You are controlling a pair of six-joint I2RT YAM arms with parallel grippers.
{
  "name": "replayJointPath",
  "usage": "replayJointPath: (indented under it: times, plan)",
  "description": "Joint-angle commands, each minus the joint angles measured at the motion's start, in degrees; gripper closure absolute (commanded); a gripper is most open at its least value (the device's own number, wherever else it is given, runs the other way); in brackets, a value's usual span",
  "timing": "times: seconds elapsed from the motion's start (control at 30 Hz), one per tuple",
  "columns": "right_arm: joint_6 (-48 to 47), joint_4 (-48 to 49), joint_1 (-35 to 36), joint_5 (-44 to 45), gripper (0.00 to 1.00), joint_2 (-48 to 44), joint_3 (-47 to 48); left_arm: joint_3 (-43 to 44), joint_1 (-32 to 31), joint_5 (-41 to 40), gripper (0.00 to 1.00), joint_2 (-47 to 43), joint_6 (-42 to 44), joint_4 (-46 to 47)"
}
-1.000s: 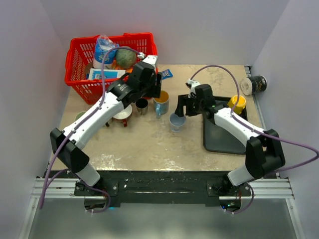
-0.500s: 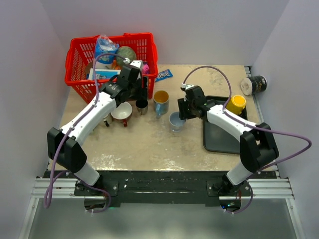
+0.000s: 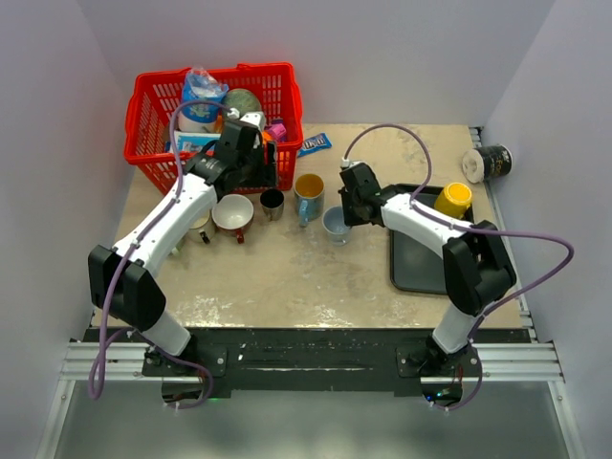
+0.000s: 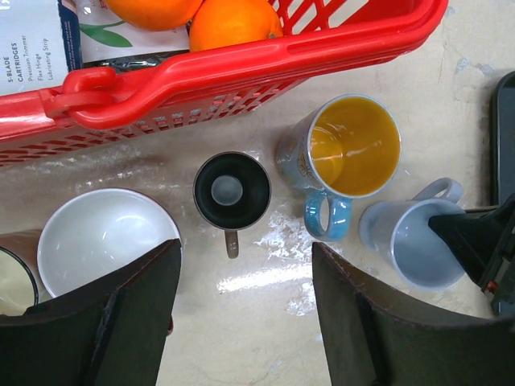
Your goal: Turn the mug right side up
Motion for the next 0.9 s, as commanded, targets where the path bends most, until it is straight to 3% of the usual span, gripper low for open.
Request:
replayJointPath:
  times: [0.0, 0.4, 0.5, 0.7, 0.73, 0.8, 0.83, 0.87]
  plan:
    - [6.5, 0.2, -0.2, 9.4, 1.0, 2.0, 6.6, -0.7, 1.0, 1.3, 0.29, -2.7, 1.3, 2.1]
    - [19.6, 0.0, -0.6, 16.3, 1.0, 14.0, 16.4, -1.1, 1.9, 1.8, 0.28, -3.8, 1.6, 2.0]
    - [21.2, -1.6, -1.0, 18.0, 0.93, 13.9, 16.9, -1.5, 2.0, 1.7, 0.28, -3.9, 1.4, 2.1]
    - [22.8, -2.1, -1.6, 19.5, 0.7, 12.2, 15.7, -1.5, 2.1, 2.9, 0.27, -3.2, 1.1, 2.5]
    - [23.1, -2.3, -1.7, 19.8, 0.55, 11.8, 15.6, -1.3, 2.1, 3.0, 0.27, -3.1, 1.1, 2.5]
    - [23.1, -2.4, -1.6, 19.9, 0.38, 10.6, 15.1, -1.1, 2.1, 3.1, 0.27, -3.1, 1.1, 2.4]
    - [23.2, -2.5, -1.7, 19.7, 0.24, 10.2, 15.1, -0.9, 2.1, 3.1, 0.27, -3.0, 1.1, 2.3]
    - [22.8, -2.5, -1.7, 19.0, 0.19, 9.5, 15.0, -0.9, 2.1, 3.1, 0.27, -2.9, 1.2, 2.3]
